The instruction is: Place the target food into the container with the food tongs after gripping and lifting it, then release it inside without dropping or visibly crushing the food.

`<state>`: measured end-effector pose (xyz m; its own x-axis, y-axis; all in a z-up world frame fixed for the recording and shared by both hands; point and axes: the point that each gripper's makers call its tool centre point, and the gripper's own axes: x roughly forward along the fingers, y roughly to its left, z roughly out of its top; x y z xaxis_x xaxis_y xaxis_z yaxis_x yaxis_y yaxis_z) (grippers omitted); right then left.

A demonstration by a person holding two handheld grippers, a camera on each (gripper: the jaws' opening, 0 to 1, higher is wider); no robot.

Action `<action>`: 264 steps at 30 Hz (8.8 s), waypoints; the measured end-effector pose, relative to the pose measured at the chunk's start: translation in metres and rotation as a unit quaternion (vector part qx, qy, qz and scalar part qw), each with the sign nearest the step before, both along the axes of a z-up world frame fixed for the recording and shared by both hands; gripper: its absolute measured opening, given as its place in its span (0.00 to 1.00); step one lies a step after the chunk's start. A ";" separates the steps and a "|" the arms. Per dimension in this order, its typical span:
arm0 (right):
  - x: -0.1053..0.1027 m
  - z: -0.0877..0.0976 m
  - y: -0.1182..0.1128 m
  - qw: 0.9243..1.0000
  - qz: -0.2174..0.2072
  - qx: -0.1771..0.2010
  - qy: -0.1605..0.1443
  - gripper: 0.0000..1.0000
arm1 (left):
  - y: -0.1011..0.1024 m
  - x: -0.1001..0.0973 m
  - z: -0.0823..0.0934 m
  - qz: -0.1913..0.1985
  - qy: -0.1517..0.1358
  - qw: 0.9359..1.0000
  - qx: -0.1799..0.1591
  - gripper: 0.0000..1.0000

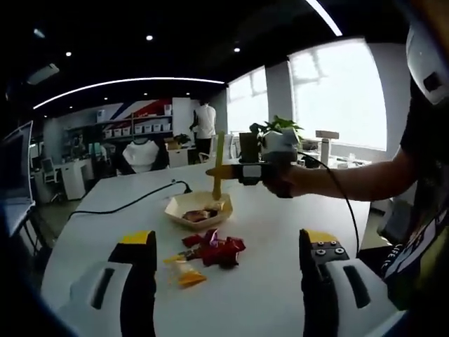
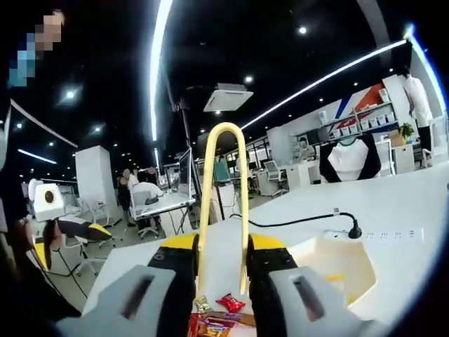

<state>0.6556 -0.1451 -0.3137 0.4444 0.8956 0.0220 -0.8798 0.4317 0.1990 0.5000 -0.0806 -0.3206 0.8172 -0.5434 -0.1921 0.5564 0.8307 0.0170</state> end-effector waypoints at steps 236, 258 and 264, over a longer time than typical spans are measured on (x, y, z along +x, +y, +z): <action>-0.087 0.018 -0.024 0.948 -0.178 -0.172 -0.199 0.22 | 0.030 0.002 0.021 -0.029 0.034 0.998 0.034 0.59; -0.076 -0.058 0.031 0.986 -0.121 -0.093 -0.072 0.23 | 0.054 -0.008 -0.012 -0.013 0.075 0.997 0.019 0.58; -0.069 -0.074 0.032 0.987 -0.120 -0.098 -0.052 0.24 | 0.053 -0.007 -0.014 -0.013 0.080 0.997 0.019 0.57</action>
